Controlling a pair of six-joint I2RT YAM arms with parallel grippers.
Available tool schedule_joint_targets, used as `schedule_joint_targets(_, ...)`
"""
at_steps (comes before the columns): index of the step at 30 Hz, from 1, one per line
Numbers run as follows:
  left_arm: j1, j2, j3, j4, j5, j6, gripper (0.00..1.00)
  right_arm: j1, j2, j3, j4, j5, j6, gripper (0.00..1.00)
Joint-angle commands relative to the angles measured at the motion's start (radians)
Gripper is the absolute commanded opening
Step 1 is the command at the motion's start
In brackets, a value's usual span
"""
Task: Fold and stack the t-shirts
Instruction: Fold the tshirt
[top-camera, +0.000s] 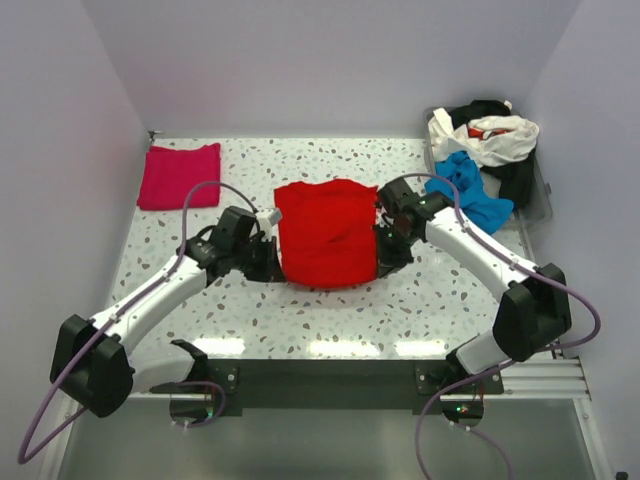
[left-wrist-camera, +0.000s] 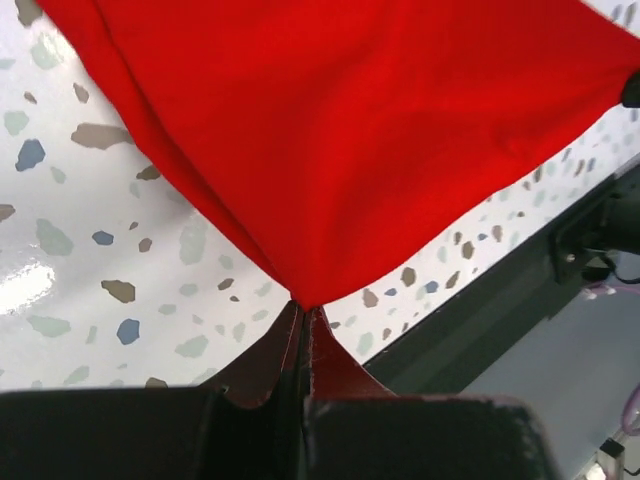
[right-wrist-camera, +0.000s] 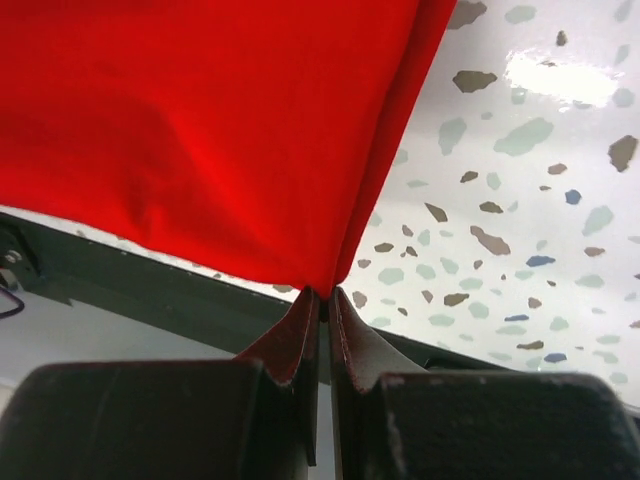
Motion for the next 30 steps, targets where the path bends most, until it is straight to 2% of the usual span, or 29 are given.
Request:
schedule_joint_targets(1, -0.002, -0.048, 0.109, -0.05, 0.024, -0.064, 0.0, -0.002, -0.045, 0.157, -0.128, 0.036, 0.02, 0.0)
schedule_joint_targets(6, -0.002, 0.039, 0.195, -0.046, -0.032, -0.067, 0.0, -0.002, 0.053, 0.325, -0.162, 0.094, 0.003, 0.0)
schedule_joint_targets(9, 0.006, 0.09, 0.225, -0.009, -0.097, -0.07, 0.0, -0.02, 0.125, 0.391, -0.13, 0.141, -0.015, 0.0)
schedule_joint_targets(16, 0.027, 0.185, 0.285, 0.086, -0.147, -0.098, 0.0, -0.084, 0.244, 0.525, -0.041, 0.139, -0.026, 0.0)
schedule_joint_targets(23, 0.09, 0.243, 0.394, 0.1, -0.126, -0.081, 0.0, -0.129, 0.337, 0.671, -0.04, 0.147, -0.049, 0.0)
schedule_joint_targets(30, 0.142, 0.327, 0.432, 0.146, -0.083, -0.056, 0.0, -0.157, 0.449, 0.803, -0.004, 0.139, -0.075, 0.0)
